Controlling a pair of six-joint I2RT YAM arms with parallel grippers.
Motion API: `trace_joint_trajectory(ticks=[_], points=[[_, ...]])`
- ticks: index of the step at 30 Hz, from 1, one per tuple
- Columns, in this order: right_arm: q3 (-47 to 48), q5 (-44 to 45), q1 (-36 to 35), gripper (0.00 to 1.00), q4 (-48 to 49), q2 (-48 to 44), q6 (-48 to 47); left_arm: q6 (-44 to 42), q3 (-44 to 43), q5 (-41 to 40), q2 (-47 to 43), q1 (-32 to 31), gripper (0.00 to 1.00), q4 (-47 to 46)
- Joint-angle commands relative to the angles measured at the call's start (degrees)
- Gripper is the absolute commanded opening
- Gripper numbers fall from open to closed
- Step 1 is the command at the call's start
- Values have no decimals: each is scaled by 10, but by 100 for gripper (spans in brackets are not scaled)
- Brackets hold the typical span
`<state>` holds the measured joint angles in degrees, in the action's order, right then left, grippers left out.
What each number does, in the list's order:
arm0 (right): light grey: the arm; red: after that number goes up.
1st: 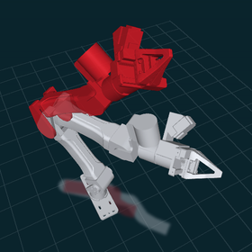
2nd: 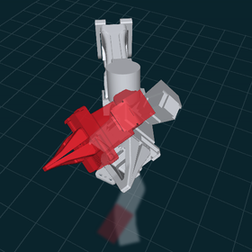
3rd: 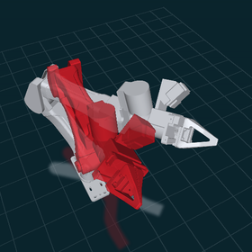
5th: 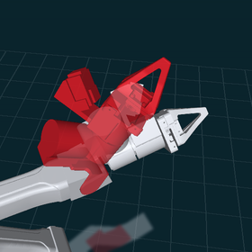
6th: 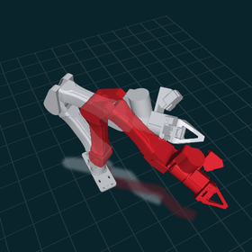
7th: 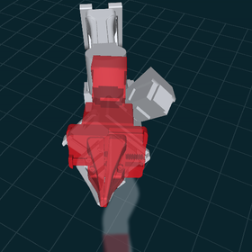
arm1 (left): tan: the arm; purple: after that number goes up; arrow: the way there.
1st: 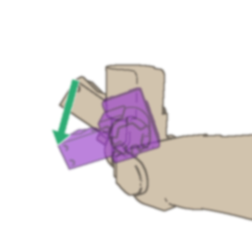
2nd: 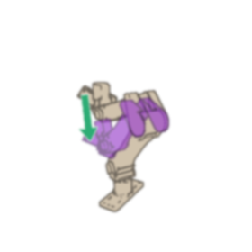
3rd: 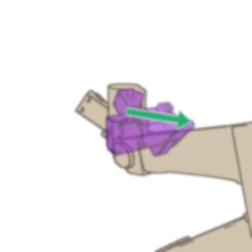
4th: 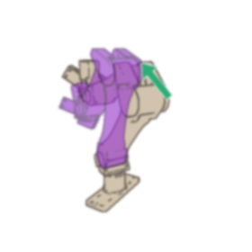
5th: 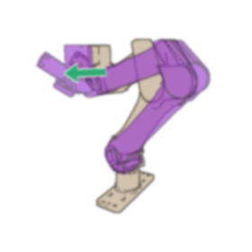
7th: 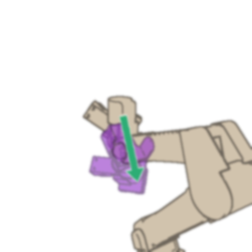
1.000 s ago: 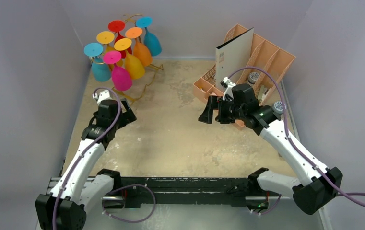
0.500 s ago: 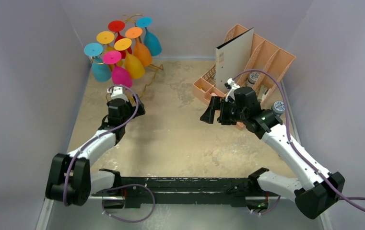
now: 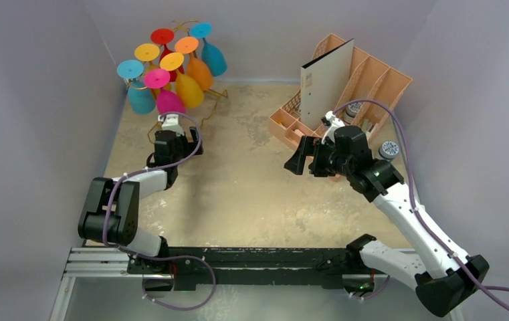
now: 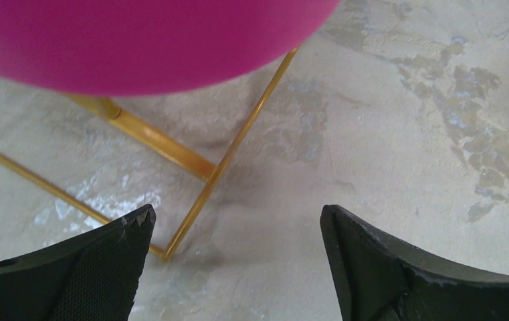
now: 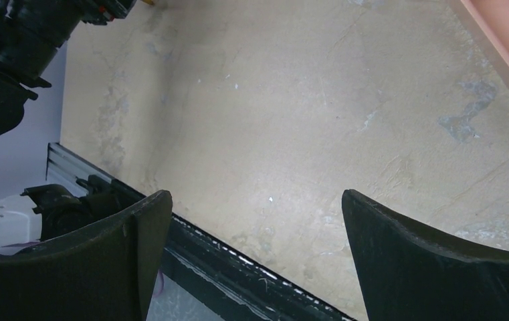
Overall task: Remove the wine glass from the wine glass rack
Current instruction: Adjust the wine rack at the center of the board.
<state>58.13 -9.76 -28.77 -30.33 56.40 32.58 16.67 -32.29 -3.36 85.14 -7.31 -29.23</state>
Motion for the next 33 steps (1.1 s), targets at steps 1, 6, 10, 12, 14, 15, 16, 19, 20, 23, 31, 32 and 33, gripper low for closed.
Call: trace_joint_trajectory(ticks=[1,6,10,12,14,15,16,19,20,23,31,32,33], points=[[-7,17,-1,99,-7,-10,2,-22,-43,43,11,4,91,-32],[-13,21,-1,99,-13,-19,6,5,-51,59,13,4,90,2],[-15,21,-1,99,-20,-23,7,33,-40,63,10,4,90,4],[-15,21,-1,99,-21,-23,7,47,-35,63,11,4,90,4],[-14,21,-1,99,-22,-23,7,58,-29,61,12,4,90,2],[-14,21,-1,99,-22,-22,7,61,-25,59,14,4,90,-1],[-15,21,-1,99,-22,-21,7,62,-21,56,15,4,90,-5],[-16,21,-1,99,-22,-19,7,62,-15,37,18,4,90,-8],[-16,21,-1,99,-21,-19,7,65,-14,35,19,4,91,-9],[-16,20,-1,99,-21,-16,7,68,-9,21,22,4,91,-19],[-14,20,-1,99,-24,-11,7,77,-24,25,38,4,91,9],[-14,20,-1,99,-24,-11,7,77,-24,28,39,4,91,9],[-15,20,-1,99,-25,-11,7,77,-24,31,40,4,91,10]])
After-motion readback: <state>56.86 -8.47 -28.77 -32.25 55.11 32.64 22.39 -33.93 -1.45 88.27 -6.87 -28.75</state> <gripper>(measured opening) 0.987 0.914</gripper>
